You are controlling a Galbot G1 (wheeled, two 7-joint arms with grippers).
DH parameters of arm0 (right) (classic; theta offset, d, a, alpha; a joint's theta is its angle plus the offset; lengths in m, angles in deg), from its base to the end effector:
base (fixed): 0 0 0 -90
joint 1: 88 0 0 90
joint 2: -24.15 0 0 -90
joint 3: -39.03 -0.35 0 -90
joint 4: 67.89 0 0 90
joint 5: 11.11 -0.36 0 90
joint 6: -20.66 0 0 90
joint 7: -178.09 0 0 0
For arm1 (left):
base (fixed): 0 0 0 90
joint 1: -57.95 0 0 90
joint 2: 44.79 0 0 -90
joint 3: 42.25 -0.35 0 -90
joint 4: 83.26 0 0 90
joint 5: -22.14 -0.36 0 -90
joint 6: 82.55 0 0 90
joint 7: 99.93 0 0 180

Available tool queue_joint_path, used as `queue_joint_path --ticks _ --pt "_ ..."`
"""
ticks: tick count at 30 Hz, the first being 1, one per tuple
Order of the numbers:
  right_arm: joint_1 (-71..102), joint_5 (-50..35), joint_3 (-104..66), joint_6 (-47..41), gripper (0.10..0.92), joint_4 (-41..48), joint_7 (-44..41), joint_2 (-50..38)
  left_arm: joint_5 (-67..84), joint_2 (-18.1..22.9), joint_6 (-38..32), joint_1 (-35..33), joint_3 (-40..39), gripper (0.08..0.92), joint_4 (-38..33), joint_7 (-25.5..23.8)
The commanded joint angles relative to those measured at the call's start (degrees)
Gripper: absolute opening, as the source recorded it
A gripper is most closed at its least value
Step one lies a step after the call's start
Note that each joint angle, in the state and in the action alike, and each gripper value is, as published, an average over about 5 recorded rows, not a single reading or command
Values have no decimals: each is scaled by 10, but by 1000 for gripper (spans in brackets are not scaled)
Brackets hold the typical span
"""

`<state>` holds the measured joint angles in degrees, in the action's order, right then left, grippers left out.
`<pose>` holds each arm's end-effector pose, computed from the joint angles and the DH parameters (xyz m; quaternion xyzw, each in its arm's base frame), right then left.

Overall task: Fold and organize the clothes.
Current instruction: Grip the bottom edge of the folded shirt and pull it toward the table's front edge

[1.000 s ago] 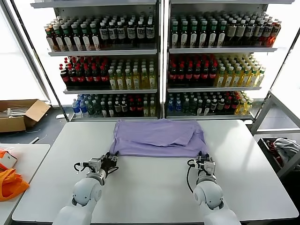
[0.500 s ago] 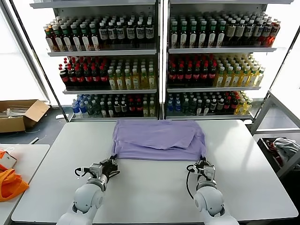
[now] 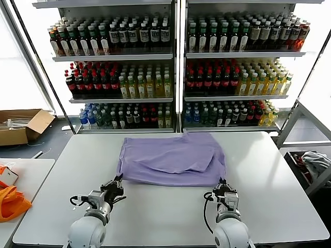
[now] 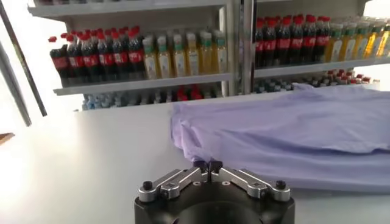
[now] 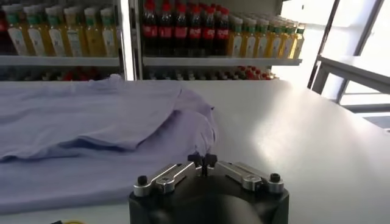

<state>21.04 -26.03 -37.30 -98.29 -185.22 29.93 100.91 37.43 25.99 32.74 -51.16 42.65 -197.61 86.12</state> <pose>0.2294 0.0313 -0.2877 -0.0982 -0.9724 0.0312 0.2095 0.2432 0.0388 -0.2959 -0.0510 -0.9791 -0.0399 0.1927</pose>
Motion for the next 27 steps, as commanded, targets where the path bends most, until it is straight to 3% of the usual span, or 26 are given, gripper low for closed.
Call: queue_joint_path --ticks 1,21,27 --pt "152 19 -6 -9 125 -123 42 -19 -14 -4 -21 -237 63 88 -153 2" --pt "208 53 18 7 125 -129 53 -6 -45 16 -45 -265 55 88 -141 -20" --pt "225 62 21 13 242 -131 54 -6 -93 18 -75 -275 30 123 -139 -59"
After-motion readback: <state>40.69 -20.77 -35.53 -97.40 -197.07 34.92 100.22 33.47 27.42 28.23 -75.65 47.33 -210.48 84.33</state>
